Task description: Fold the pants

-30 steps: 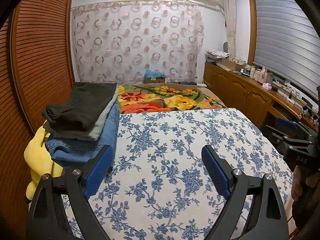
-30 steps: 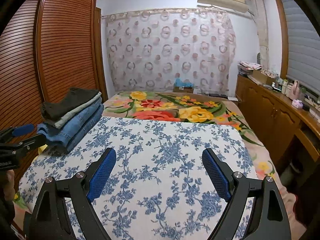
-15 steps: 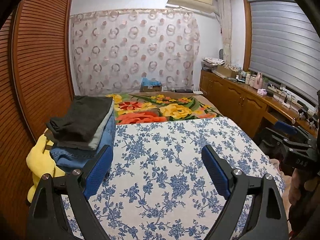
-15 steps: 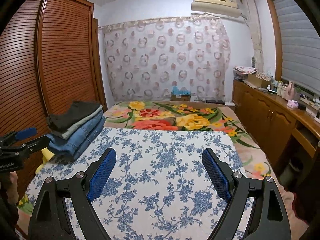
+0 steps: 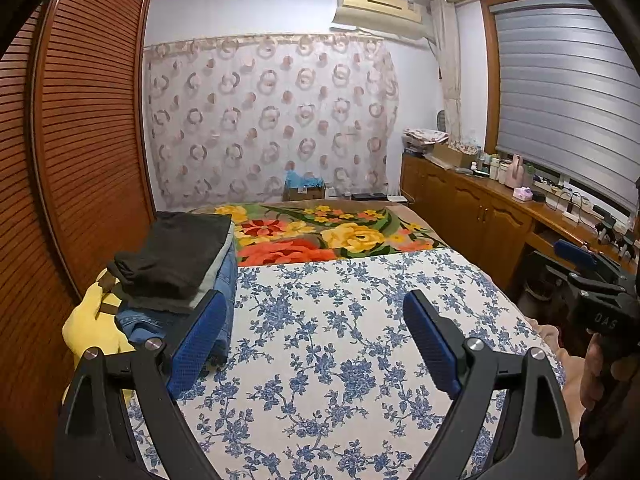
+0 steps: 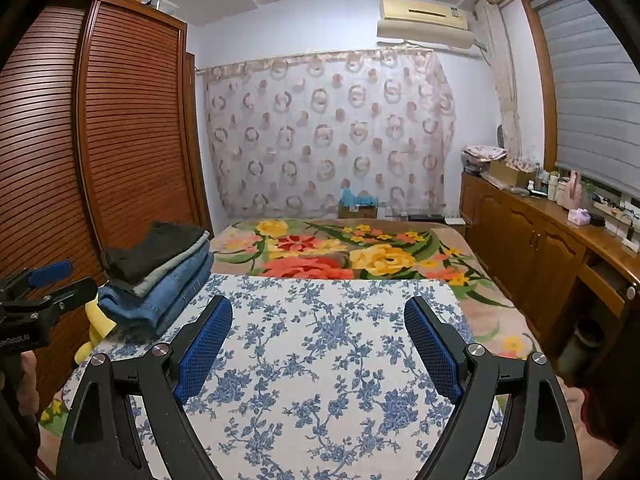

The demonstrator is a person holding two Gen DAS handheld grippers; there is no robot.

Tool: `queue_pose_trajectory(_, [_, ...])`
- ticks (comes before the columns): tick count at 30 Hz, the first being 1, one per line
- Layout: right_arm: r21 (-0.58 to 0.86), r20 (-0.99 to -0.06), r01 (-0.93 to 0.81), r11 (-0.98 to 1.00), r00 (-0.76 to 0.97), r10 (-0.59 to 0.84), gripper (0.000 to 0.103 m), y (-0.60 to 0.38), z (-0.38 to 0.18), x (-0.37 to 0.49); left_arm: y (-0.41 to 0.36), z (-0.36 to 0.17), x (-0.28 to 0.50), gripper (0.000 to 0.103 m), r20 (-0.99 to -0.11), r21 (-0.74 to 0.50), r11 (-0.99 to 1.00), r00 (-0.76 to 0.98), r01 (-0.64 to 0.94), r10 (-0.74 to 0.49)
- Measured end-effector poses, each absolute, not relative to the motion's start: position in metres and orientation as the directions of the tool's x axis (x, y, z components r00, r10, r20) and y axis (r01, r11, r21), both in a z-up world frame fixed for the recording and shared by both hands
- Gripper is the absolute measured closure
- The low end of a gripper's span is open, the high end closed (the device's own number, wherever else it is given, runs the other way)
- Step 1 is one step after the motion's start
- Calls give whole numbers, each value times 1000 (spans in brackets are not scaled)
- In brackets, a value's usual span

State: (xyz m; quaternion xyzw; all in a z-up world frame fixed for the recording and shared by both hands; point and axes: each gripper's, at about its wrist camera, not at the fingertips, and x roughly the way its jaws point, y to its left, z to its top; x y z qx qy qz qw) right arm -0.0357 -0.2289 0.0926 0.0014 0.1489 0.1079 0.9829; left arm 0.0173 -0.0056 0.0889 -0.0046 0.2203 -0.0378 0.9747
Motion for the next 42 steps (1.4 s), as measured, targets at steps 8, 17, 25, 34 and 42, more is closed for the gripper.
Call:
queue_pose_trajectory(8, [30, -298, -212, 977, 931, 211, 14, -228, 88, -31, -3, 90, 16, 13, -432, -29, 997, 899, 68, -73])
queue_pose_trajectory(17, [31, -298, -214, 976, 930, 214, 14, -230, 89, -32, -3, 90, 16, 13, -431, -28, 997, 899, 69, -74])
queue_pose_trajectory(25, [31, -299, -217, 976, 930, 216, 14, -230, 89, -32, -3, 90, 16, 13, -431, -28, 997, 899, 68, -73])
queue_pose_trajectory(34, [33, -300, -217, 976, 929, 216, 14, -231, 89, -31, -3, 90, 16, 13, -431, -29, 997, 899, 69, -74])
queue_pose_trajectory(42, [33, -301, -218, 975, 928, 218, 14, -231, 88, -32, -2, 90, 16, 13, -432, -27, 997, 899, 66, -71])
